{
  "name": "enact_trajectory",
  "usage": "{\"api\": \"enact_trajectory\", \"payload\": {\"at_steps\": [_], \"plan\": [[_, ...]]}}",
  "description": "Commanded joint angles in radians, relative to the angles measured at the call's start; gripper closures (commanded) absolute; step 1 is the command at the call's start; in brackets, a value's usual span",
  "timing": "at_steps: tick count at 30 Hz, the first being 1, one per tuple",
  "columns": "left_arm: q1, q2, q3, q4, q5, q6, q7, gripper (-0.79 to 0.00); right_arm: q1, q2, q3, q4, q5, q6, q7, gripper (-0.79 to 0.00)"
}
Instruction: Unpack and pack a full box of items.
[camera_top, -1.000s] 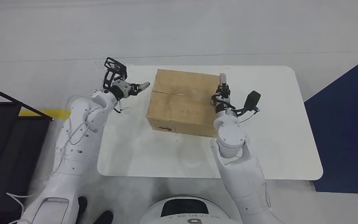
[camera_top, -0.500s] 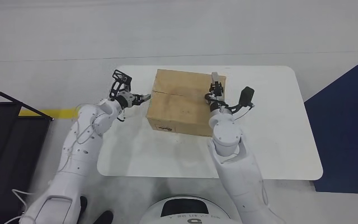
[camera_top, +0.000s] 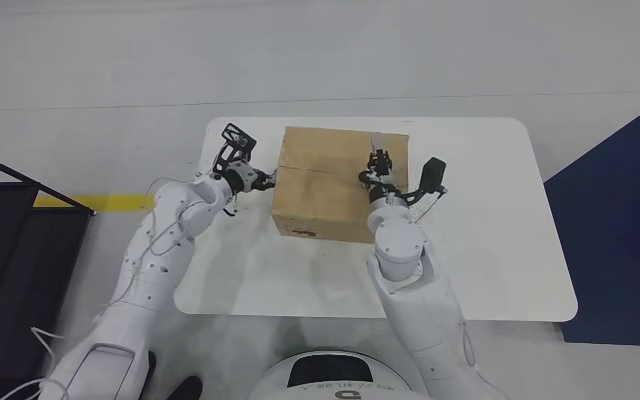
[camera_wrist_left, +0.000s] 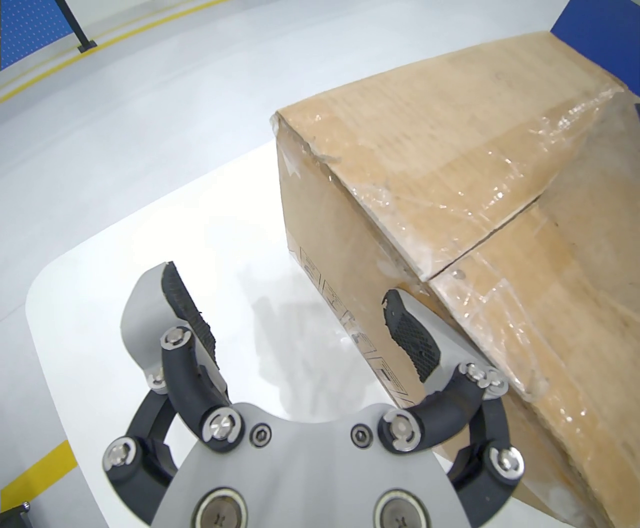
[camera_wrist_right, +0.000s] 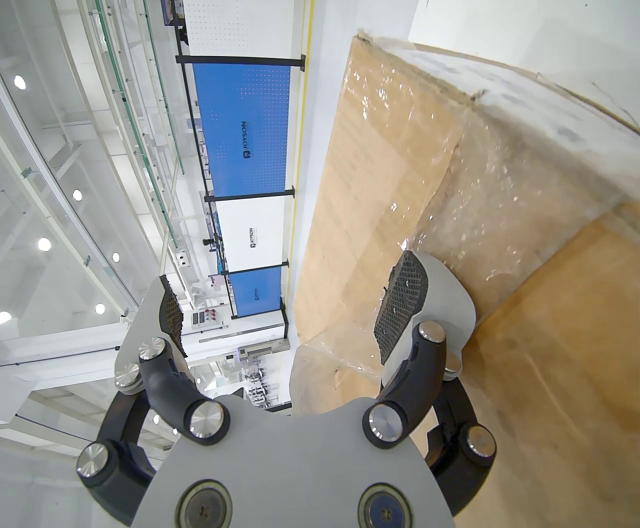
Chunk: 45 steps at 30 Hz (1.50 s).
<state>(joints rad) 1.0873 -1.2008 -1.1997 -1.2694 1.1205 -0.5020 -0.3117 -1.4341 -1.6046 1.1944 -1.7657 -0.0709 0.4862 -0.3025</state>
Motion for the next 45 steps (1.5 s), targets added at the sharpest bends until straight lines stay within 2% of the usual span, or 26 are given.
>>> {"api": "enact_trajectory", "payload": {"at_steps": [1,10,17,24,30,35,40,45], "plan": [[-0.001,-0.002,0.012,-0.007,0.0,-0.002,-0.003,-0.785,0.001,-0.001,-0.005,0.002,-0.001,-0.004,0.0,-0.785],[-0.016,-0.01,0.062,-0.029,0.009,-0.006,-0.009,-0.785,0.015,-0.009,-0.032,0.031,0.007,-0.037,-0.021,-0.785],[-0.007,0.001,0.024,-0.059,0.06,0.022,0.002,-0.785,0.024,-0.016,-0.035,0.05,0.018,-0.068,-0.051,-0.785],[0.039,0.024,-0.06,-0.179,0.118,0.042,-0.014,-0.785,0.026,-0.02,-0.029,0.062,0.038,-0.091,-0.062,-0.785],[0.065,0.031,-0.065,-0.287,0.127,0.002,-0.041,-0.785,0.041,-0.024,-0.057,0.08,0.047,-0.092,-0.013,-0.785],[0.063,0.028,-0.039,-0.295,0.117,0.006,-0.043,-0.785,0.081,-0.035,-0.119,0.103,0.042,-0.104,0.002,-0.785],[0.056,0.026,-0.023,-0.281,0.114,0.005,-0.038,-0.785,0.112,-0.053,-0.155,0.109,0.119,-0.18,-0.035,-0.785],[0.059,0.029,-0.034,-0.28,0.112,0.002,-0.032,-0.785,0.096,-0.058,-0.115,0.076,0.149,-0.246,-0.116,-0.785]]}}
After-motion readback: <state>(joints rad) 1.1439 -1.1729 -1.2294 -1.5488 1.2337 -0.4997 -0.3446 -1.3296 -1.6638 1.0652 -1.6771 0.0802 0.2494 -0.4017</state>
